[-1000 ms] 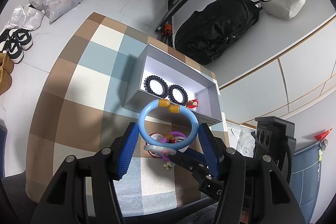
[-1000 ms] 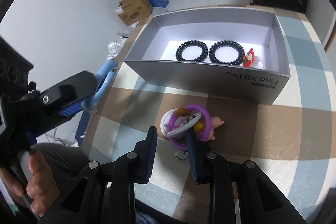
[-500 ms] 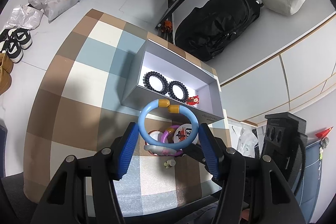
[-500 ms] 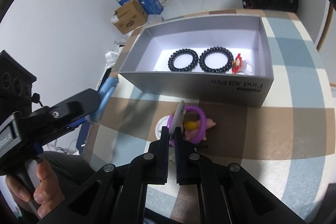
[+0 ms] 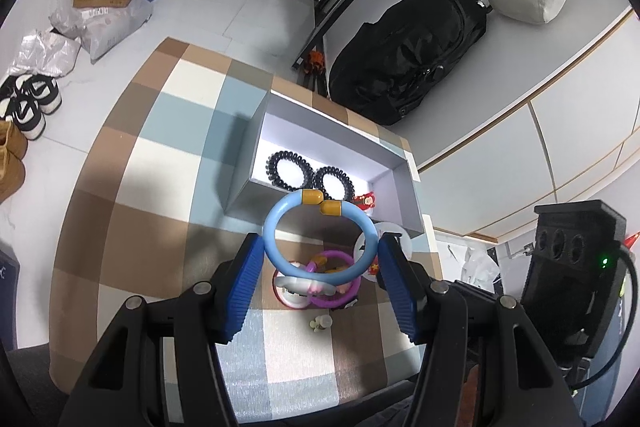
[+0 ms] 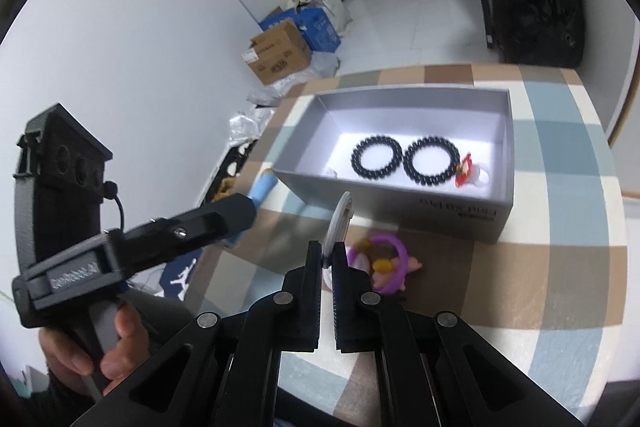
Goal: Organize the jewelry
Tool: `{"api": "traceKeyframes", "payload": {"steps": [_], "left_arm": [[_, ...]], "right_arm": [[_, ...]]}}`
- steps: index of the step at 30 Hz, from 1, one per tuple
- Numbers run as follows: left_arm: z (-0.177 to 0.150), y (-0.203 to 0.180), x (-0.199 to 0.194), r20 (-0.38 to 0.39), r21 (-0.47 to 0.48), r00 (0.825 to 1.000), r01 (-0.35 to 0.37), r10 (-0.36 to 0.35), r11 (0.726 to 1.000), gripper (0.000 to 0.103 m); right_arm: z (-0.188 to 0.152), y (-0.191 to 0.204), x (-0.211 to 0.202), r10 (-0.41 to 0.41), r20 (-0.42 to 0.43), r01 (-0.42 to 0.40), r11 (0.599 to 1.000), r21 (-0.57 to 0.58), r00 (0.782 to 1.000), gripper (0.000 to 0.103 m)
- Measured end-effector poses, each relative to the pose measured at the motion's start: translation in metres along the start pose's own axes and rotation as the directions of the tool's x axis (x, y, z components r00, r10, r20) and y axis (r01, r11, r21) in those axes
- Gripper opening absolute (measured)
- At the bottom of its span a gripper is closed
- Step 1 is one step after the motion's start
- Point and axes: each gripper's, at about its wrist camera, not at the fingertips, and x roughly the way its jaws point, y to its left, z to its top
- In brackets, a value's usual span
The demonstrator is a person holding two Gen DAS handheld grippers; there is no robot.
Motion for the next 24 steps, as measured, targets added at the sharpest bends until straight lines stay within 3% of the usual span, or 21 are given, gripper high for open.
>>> {"api": "traceKeyframes", "payload": {"steps": [16,24], "left_arm": [[0.023,-0.024,0.008,0.077,0.062,0.997,-0.038,0.033,0.997,0.054],[0.037,-0.034,0.026,0.082,0.094,0.994,-0.085,0.077,0.992,0.054]], "right_arm": [[0.032,-0.026,-0.022,0.093,0.095,-0.099,0.993,0.066,0.991,0.004],[0.048,-0.041,-0.017,0.123,0.098,-0.133,0.986,0.105,0.988,0.004]]}}
